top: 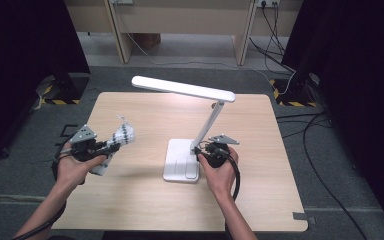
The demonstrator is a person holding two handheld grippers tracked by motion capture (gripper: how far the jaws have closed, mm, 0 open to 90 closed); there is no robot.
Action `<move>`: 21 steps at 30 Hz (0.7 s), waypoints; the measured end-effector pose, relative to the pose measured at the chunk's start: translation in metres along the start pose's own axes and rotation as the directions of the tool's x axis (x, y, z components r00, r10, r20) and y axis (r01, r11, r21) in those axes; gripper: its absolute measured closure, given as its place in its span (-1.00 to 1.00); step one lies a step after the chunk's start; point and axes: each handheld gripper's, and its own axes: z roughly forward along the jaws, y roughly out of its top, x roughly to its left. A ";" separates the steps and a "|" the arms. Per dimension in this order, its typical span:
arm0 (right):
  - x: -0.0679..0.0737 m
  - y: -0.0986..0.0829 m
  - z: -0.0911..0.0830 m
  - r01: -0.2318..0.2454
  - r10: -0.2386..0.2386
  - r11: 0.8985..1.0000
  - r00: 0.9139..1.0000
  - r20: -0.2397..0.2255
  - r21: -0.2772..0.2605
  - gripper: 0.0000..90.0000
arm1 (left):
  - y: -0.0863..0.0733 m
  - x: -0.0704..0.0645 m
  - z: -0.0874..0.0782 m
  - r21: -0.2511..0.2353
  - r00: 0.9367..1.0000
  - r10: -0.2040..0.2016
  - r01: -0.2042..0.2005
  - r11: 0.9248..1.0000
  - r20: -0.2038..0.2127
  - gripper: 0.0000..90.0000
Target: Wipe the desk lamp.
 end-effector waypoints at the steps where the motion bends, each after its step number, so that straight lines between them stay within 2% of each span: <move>1: 0.000 0.001 0.000 0.001 -0.001 1.000 1.000 0.002 -0.001 0.16 | 0.003 0.000 -0.001 -0.002 1.000 0.003 -0.003 1.000 0.001 0.62; 6: 0.003 0.004 0.001 0.004 -0.004 1.000 1.000 0.003 -0.027 0.16 | 0.015 0.000 -0.003 -0.015 1.000 0.006 -0.006 1.000 -0.003 0.62; 14: 0.001 0.009 0.002 -0.006 0.009 0.998 0.999 0.040 -0.059 0.18 | 0.030 -0.001 -0.007 -0.025 1.000 0.020 -0.020 1.000 -0.002 0.62; 21: 0.002 0.016 0.004 -0.005 0.009 0.997 0.998 0.056 -0.071 0.32 | 0.048 -0.001 -0.012 -0.045 0.999 0.039 -0.040 0.998 -0.008 0.62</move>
